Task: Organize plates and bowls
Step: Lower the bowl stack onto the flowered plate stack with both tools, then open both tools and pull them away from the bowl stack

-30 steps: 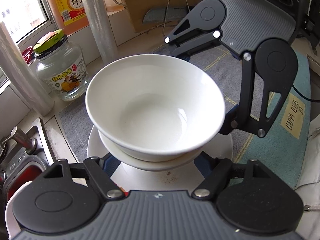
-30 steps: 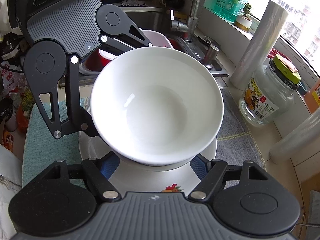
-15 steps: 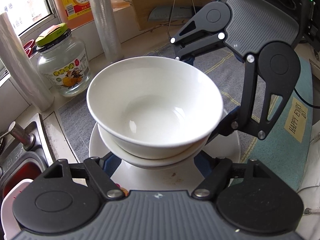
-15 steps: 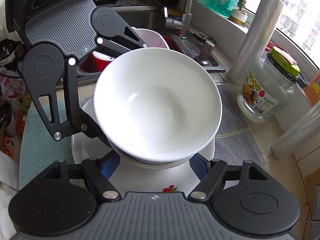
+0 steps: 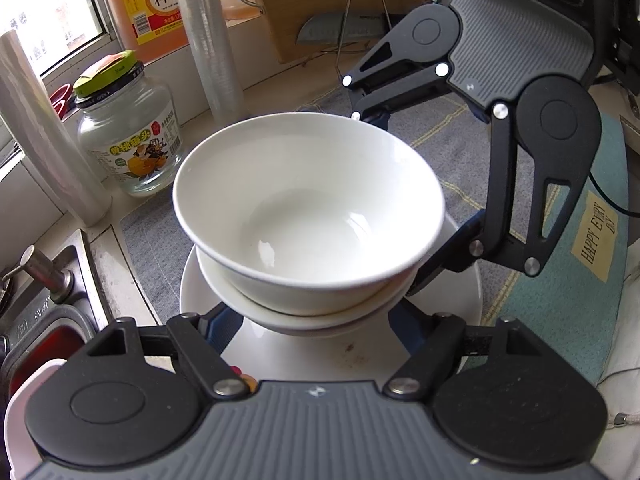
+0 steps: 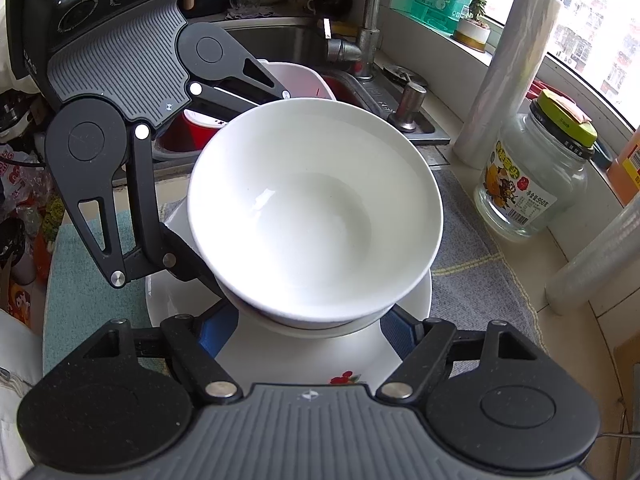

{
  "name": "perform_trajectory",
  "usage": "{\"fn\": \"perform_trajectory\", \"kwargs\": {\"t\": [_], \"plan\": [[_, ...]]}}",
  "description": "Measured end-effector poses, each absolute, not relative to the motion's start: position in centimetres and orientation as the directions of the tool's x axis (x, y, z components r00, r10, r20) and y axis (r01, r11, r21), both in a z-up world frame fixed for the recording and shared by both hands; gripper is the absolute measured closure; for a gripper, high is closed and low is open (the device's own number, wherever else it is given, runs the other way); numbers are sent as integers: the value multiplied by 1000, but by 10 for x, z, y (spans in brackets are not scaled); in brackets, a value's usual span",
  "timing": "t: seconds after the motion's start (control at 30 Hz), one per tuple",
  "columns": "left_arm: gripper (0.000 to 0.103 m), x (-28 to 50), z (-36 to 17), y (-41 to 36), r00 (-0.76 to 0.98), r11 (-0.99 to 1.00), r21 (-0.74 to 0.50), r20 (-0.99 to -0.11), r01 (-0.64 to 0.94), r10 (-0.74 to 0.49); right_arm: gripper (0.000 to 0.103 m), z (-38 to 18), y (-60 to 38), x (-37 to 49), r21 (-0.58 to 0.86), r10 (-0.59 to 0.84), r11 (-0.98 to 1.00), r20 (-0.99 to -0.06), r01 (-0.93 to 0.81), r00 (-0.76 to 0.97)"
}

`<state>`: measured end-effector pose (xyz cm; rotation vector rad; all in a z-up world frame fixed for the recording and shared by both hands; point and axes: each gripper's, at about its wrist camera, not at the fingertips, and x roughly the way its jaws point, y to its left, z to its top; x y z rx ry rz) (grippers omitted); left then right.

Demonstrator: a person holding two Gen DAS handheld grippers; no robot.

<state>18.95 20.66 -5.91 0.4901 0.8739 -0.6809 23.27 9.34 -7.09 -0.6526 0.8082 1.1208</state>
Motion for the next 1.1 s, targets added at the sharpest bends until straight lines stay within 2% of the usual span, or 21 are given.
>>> {"fn": "perform_trajectory", "kwargs": {"t": [0.1,0.17,0.23,0.27,0.57,0.67,1.1], "plan": [[21,185,-54,209,475,698,118,-810,706,-343,18,-71,93,232,-51,520,317,-826,-947,218],[19,182,-50,212,486,712,111,-802,694,-349,13,-69,91,229,-53,529,320,-818,-946,224],[15,177,-43,216,506,726,115,-790,677,-346,1,-65,86,226,-51,546,330,-804,-943,234],[15,174,-39,217,516,732,119,-783,671,-346,0,-62,84,225,-46,556,338,-796,-940,239],[14,147,10,221,603,746,160,-707,647,-371,0,-52,61,210,-28,570,448,-762,-894,309],[7,153,22,216,595,721,136,-676,679,-434,0,-52,56,204,-3,582,475,-749,-880,316],[7,183,0,222,493,678,8,-692,735,-527,0,-44,44,194,36,582,568,-723,-822,371]]}}
